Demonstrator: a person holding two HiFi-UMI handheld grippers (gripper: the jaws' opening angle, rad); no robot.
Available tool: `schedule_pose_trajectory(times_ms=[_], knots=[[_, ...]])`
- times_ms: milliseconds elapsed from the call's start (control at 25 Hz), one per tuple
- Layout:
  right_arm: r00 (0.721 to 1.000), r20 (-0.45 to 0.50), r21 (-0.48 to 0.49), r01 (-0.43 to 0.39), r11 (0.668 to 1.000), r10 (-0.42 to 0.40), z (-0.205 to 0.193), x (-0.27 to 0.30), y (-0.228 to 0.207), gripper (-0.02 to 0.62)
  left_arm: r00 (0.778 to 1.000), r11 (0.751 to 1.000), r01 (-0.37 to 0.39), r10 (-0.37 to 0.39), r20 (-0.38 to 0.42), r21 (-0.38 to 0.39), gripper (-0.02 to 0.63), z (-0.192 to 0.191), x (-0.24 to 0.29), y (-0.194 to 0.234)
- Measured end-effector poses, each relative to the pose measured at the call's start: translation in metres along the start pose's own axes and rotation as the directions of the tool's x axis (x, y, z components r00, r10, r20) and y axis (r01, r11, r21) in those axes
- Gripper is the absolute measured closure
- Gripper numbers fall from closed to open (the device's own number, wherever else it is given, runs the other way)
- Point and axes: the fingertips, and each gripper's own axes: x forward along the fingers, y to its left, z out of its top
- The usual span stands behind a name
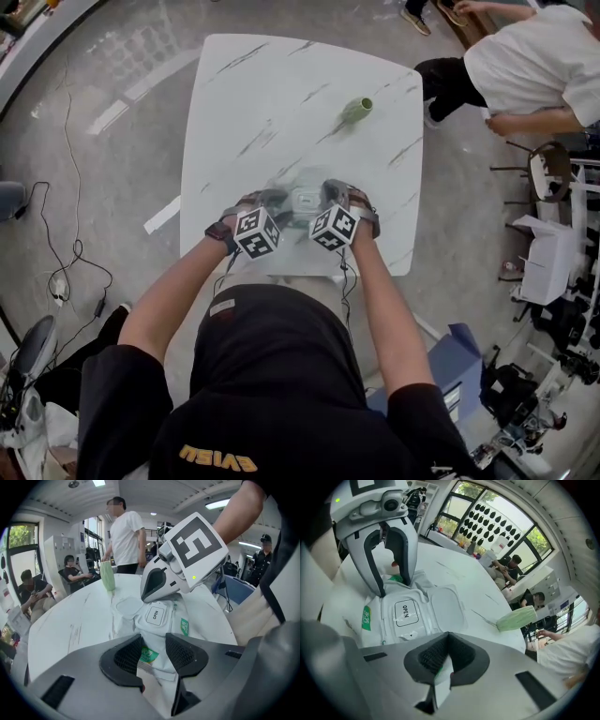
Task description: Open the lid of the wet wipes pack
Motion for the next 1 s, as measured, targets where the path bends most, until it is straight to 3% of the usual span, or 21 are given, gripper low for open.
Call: schedule_pose_trajectory(times_ms=[120, 240, 320, 400, 560, 640, 800, 920, 1000], knots=[[0.998, -0.019, 0.01, -0.067, 0.998, 0.068, 0.001, 0.003, 0.002, 0.597, 1.0, 1.0, 0.005, -0.005, -0.008, 0.006, 0.428, -0.001, -0.001, 0.0], [0.992, -0.009, 0.147, -0.121, 0.982, 0.124, 0.002, 0.002, -0.007, 0.595, 1.0, 0.999, 0.003, -0.003, 0.014, -0.038, 0.427, 0.0, 0.0, 0.001], [0.998, 0.035, 0.291, -0.066, 0.954, 0.059, 0.002, -0.012, -0.015, 0.595, 0.997, 0.997, -0.018, 0.023, 0.069, -0.077, 0.425, -0.005, -0.005, -0.004], [0.994, 0.099, 0.417, -0.006, 0.909, -0.039, 0.003, -0.033, -0.02, 0.595, 0.989, 0.988, -0.09, 0.103, 0.106, -0.123, 0.425, -0.015, -0.02, -0.002], [0.974, 0.179, 0.546, 0.017, 0.838, -0.137, -0.011, -0.083, -0.014, 0.594, 0.956, 0.929, -0.229, 0.271, 0.114, -0.289, 0.426, -0.031, -0.065, 0.001], [0.965, 0.184, 0.615, 0.037, 0.787, -0.189, -0.029, -0.109, -0.009, 0.594, 0.946, 0.902, -0.253, 0.306, 0.105, -0.349, 0.426, -0.033, -0.085, -0.009], [0.935, 0.167, 0.77, 0.075, 0.634, -0.313, -0.07, -0.167, 0.0, 0.595, 0.928, 0.881, -0.299, 0.358, 0.104, -0.366, 0.444, -0.022, -0.124, -0.039], [0.911, 0.167, 0.838, 0.071, 0.541, -0.377, -0.097, -0.219, 0.009, 0.594, 0.89, 0.845, -0.345, 0.433, 0.144, -0.409, 0.487, 0.004, -0.159, -0.06], [0.898, 0.164, 0.863, 0.071, 0.501, -0.409, -0.113, -0.252, 0.021, 0.594, 0.873, 0.84, -0.363, 0.458, 0.168, -0.404, 0.507, 0.019, -0.176, -0.077]])
